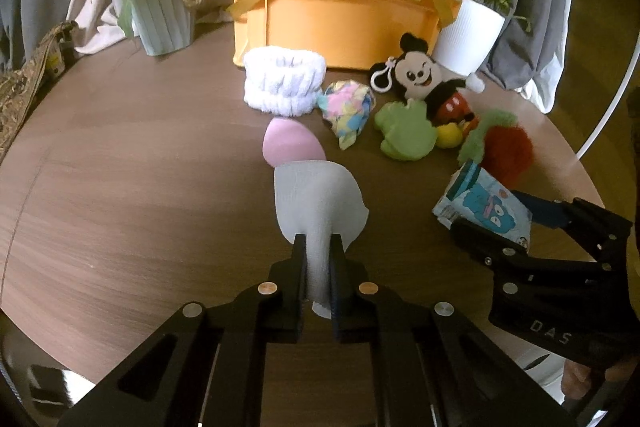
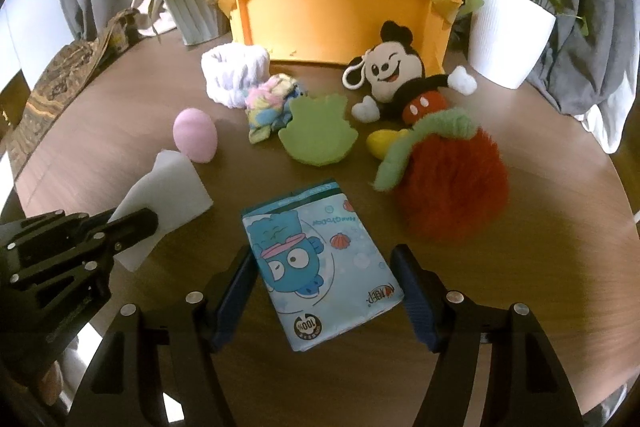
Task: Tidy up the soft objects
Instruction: 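Lift the white cloth with the left tool while the right tool carries the tissue pack over the crate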
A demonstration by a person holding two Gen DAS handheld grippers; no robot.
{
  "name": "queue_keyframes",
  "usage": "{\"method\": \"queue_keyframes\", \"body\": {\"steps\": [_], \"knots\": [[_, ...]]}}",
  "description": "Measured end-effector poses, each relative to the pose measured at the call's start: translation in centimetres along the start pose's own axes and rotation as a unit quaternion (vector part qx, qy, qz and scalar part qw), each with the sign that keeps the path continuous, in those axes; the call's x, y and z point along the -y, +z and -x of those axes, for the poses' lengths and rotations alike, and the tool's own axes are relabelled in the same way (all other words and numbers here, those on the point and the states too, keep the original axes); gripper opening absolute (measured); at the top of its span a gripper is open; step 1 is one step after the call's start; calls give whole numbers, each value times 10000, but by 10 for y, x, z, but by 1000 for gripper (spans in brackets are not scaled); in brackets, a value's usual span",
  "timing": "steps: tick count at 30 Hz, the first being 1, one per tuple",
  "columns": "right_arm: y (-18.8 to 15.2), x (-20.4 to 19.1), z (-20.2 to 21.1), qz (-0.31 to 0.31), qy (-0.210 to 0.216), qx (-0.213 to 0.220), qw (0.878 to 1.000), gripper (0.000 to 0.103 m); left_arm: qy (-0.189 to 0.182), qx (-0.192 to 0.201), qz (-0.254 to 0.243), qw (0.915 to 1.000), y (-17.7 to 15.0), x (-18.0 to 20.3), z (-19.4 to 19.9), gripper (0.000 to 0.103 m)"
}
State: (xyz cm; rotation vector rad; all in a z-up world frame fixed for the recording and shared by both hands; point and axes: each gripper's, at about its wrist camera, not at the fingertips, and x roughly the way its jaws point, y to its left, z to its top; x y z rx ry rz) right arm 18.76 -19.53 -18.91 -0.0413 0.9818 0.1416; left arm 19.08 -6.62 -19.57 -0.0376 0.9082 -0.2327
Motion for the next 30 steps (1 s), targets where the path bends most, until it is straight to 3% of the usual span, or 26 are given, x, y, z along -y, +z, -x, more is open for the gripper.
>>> {"method": "queue_keyframes", "body": {"steps": [15,30], "knots": [[33,0,35,-189,-42,580,9981,69,-92,696,-59,9975,45,-3,38,11],[84,-8,73,-392,-224,1413,9889,69,-164,1507,-240,9881,101,-15,73,11]]}}
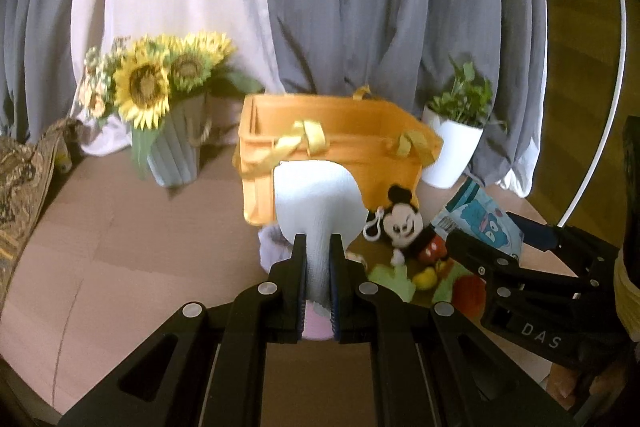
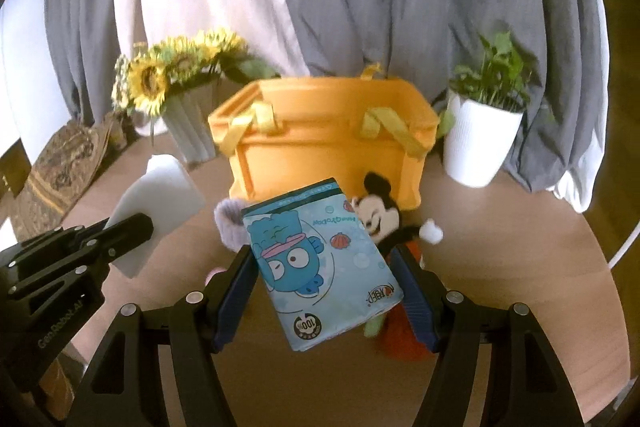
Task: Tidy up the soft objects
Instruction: 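Lift the white cloth with the left tool while the right tool carries the tissue pack over the crate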
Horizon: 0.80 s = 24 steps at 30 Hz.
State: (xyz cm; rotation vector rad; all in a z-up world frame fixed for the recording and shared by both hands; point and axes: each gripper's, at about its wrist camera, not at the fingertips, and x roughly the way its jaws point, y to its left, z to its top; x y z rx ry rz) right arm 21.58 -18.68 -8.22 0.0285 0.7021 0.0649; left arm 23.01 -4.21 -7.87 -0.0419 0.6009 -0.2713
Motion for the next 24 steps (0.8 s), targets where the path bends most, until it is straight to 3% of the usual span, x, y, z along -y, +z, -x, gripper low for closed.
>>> {"method": "queue_keyframes", "body": {"steps": [24], "knots": [[78,-3,3,-216,-260,1128,9930,69,-152,1009,-267,9944,84,-13,-5,11]]}}
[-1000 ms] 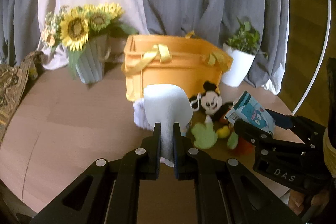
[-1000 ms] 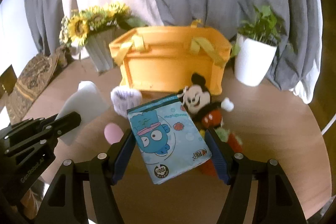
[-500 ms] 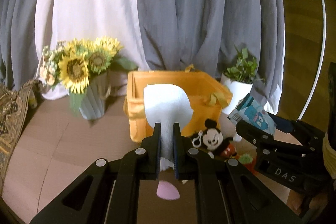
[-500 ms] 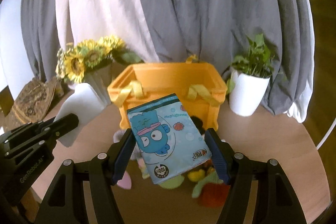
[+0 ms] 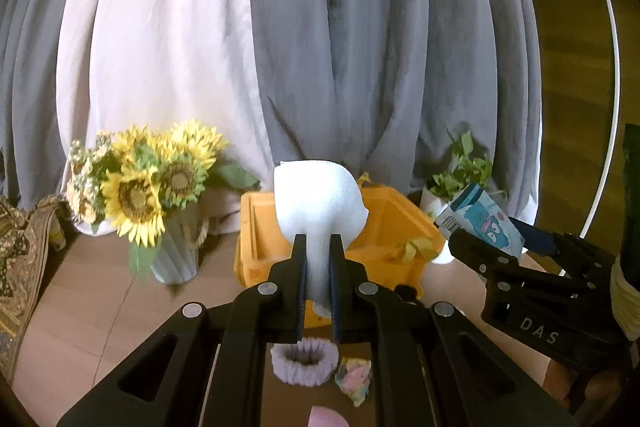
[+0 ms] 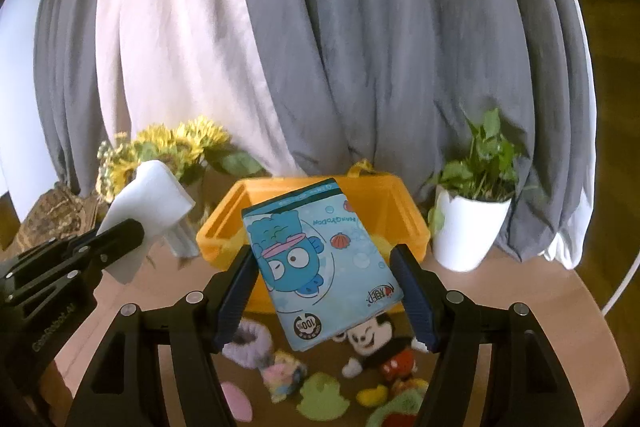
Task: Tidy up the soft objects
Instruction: 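Lift the white cloth with the left tool while the right tool carries the tissue pack over the crate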
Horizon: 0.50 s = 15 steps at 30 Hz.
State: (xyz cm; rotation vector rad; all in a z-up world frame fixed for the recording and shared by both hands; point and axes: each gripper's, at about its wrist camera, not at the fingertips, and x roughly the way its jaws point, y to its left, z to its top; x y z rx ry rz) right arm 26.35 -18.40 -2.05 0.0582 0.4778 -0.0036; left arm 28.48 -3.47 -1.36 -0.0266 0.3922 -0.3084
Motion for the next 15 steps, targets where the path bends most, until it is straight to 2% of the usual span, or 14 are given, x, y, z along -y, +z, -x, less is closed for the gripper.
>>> {"method": "queue_keyframes", "body": {"steps": [15], "knots": [[39,10,-30,-3,-88,448,9990,69,11,327,-80,9994,29,-1,-34,11]]}}
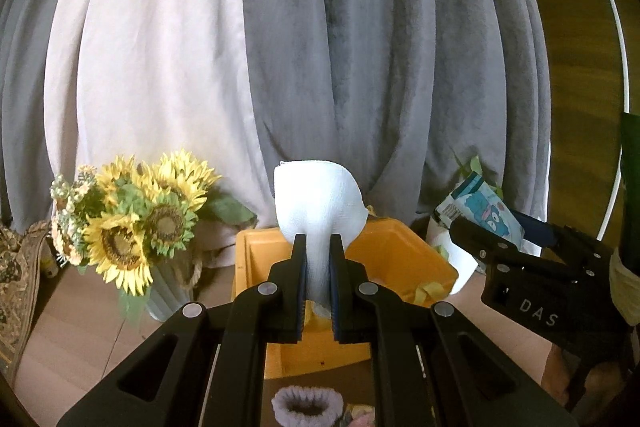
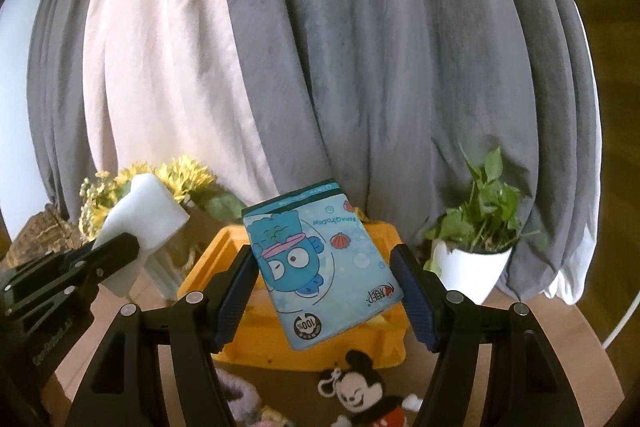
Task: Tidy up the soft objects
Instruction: 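Lift the white cloth with the left tool while the right tool carries the tissue pack over the crate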
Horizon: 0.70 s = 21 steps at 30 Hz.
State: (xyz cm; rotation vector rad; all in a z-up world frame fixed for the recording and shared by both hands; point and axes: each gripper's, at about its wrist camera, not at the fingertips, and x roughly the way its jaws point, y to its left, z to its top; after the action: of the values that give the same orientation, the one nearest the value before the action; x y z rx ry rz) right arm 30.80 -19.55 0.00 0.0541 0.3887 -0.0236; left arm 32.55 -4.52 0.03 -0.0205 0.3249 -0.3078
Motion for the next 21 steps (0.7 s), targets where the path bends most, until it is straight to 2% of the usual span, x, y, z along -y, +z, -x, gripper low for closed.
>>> {"method": "queue_keyframes", "body": {"steps": [9,21], "knots": [[13,5,-34,24,-4,-17,10000,69,15,-76,20,10000,10,-6,-37,11],[14,12,-88,-33,19,-325,9995,69,56,-401,62,9992,6,-17,-94,11]]}}
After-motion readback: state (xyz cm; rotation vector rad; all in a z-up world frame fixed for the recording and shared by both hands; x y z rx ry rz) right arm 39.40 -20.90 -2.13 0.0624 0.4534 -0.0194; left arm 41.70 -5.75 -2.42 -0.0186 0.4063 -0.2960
